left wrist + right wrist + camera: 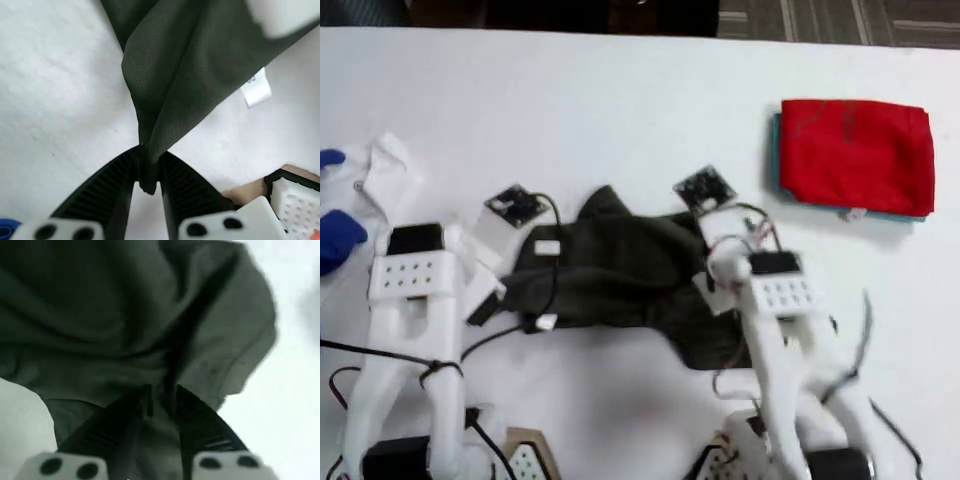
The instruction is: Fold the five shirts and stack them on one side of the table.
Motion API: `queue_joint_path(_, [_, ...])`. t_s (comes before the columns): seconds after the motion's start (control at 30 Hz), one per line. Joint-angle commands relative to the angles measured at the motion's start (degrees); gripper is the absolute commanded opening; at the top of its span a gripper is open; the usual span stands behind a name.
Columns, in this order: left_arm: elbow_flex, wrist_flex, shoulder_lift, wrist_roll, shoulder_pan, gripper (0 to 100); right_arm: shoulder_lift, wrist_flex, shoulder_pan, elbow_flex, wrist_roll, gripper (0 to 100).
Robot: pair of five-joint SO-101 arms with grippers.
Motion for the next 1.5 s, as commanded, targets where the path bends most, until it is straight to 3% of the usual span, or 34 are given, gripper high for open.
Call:
queue_joint_path(0.0, [-1.8, 0.09, -1.41, -0.26, -0.7, 3, 12.53, 0.4, -0.48, -7.74, -0.79, 8.7])
queue_joint_path(0.2, [-1.8, 0.09, -1.58, -0.26, -0.79, 3, 30.29, 6.2, -0.57, -23.21, -0.88, 21.7])
queue_joint_path(0.43, [-1.89, 0.0, -1.76, -0.18, -0.7, 3, 48.22, 12.88, -0.57, -46.42, -0.97, 15.3])
queue_joint_path(0.73, [-1.89, 0.0, -1.76, -0.18, -0.79, 3, 65.19, 20.26, -1.01, -82.55, -9.05, 21.4])
queue_joint_path(1.07, [-1.89, -0.09, -1.76, -0.18, -0.79, 3, 67.21, 44.26, -0.31, -112.26, -9.05, 21.7])
queue_joint_path(1.23, [-1.89, -0.09, -1.76, -0.26, -0.79, 3, 59.12, 44.79, 3.12, -107.43, -13.89, 21.8])
queue_joint_path(1.47, [-1.98, -0.26, -1.76, -0.62, -0.79, 3, 36.53, 42.86, 3.47, -69.98, -16.53, 21.9])
